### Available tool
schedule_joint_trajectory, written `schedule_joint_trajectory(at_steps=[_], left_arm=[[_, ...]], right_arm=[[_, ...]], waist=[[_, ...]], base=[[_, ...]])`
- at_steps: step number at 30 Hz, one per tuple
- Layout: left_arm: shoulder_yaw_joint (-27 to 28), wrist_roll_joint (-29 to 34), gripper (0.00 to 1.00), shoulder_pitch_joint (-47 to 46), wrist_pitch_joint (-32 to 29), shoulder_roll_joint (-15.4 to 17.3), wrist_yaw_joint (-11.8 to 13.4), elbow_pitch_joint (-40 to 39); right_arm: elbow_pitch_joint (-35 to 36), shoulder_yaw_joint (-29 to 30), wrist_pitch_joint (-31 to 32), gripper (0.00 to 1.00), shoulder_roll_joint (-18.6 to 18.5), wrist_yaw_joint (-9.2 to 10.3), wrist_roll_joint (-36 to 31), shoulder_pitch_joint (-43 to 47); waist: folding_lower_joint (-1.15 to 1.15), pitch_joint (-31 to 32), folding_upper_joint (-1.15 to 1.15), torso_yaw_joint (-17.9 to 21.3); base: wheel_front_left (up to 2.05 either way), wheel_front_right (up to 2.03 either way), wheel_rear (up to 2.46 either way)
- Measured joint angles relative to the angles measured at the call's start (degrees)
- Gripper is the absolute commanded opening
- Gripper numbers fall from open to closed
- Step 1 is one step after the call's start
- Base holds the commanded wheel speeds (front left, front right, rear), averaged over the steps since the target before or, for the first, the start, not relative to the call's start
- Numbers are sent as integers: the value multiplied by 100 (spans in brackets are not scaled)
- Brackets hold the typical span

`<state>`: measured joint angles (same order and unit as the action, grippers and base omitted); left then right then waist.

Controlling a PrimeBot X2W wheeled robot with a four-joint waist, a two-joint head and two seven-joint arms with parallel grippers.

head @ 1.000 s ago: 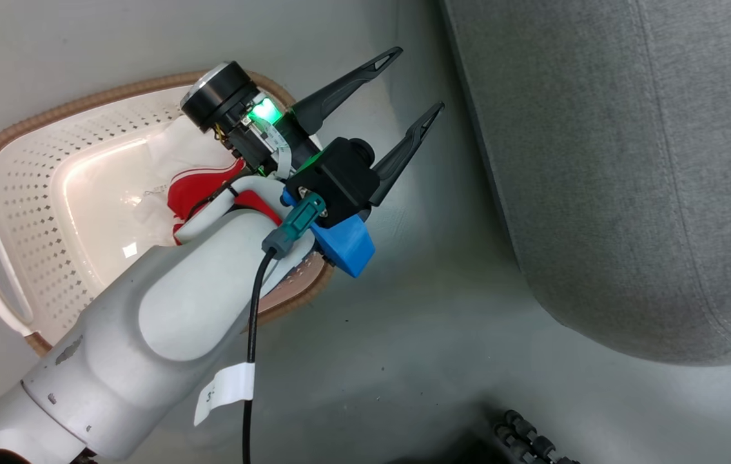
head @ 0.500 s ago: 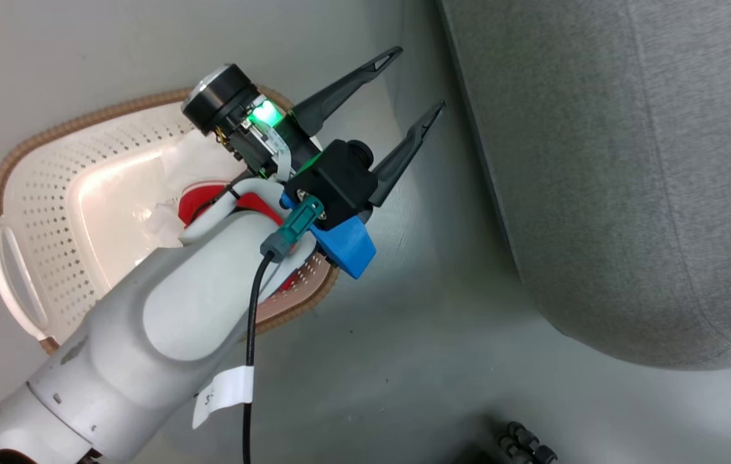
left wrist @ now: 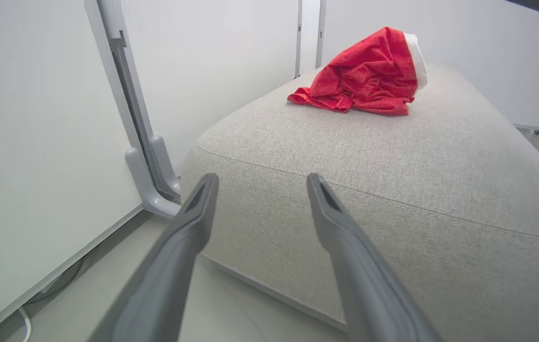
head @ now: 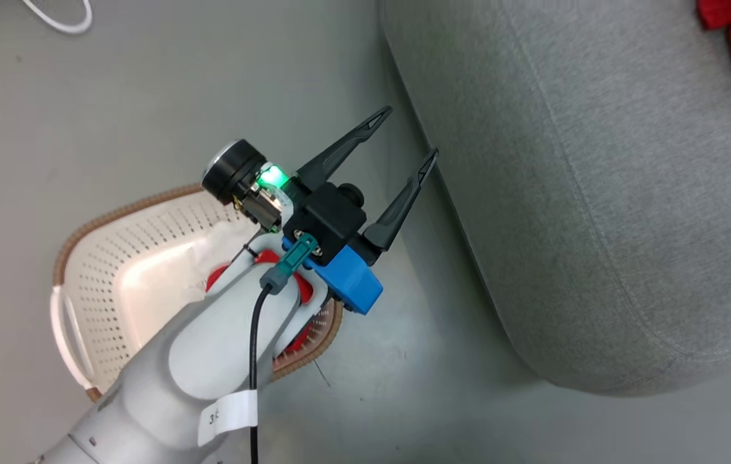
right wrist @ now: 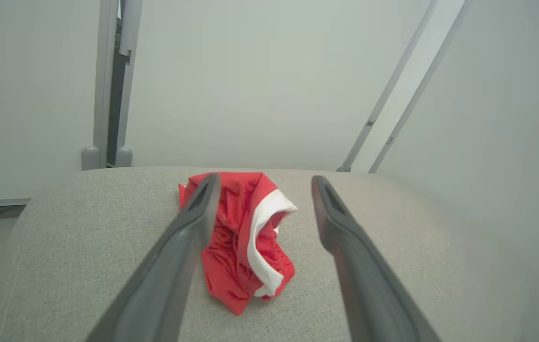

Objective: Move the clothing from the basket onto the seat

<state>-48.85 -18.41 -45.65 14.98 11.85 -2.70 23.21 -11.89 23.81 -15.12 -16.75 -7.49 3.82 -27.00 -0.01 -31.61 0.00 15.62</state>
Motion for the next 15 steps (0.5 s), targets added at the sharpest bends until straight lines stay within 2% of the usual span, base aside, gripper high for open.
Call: schedule_joint_trajectory(at_steps=[6,15], left_arm=[[469,-26,100,515,2,-129,40,-125],[1536,36,100,1334,3,-250,207,-291]], right_arm=[[354,-834,0,100,96,0,-15,210],[491,-1918,0,100,381,0,24,398]], waist=[[0,636,0,-170],[-1,1440,0,-641]], base=[[0,0,0],[0,0,0]])
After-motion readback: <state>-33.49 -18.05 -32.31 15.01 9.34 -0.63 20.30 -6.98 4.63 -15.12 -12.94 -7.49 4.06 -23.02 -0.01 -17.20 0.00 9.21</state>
